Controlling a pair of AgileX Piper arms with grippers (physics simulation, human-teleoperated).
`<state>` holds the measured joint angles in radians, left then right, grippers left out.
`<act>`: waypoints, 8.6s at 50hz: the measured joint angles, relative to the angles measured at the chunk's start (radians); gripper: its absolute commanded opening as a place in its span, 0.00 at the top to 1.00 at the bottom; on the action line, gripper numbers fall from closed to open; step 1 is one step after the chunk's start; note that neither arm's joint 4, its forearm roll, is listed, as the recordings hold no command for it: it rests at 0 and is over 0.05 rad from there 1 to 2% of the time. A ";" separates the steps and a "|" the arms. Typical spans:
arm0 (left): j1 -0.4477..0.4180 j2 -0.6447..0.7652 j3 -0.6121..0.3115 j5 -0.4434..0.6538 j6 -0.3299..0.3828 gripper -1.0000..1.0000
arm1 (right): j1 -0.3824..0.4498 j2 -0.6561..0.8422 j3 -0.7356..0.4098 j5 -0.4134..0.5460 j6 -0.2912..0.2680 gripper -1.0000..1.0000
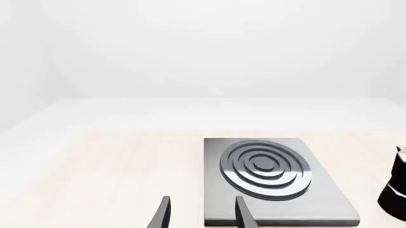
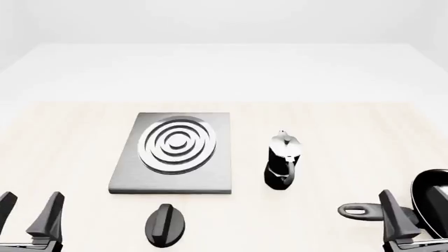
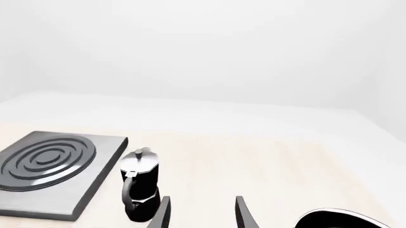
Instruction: Put the moka pot on the stove.
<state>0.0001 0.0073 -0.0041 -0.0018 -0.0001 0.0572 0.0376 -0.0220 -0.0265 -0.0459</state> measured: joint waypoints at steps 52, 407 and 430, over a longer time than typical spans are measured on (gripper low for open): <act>0.000 0.000 0.000 0.000 0.000 0.00 | 0.237 0.515 -0.015 -0.454 -0.002 0.00; 0.000 0.000 0.000 0.000 0.000 0.00 | 0.517 1.203 -0.471 -0.639 -0.016 1.00; 0.000 0.000 0.000 0.000 0.000 0.00 | 0.553 1.346 -0.574 -0.693 -0.027 1.00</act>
<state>0.0000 0.0077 -0.0043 -0.0019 -0.0001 0.6100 1.3835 -0.5960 -0.7198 -0.0730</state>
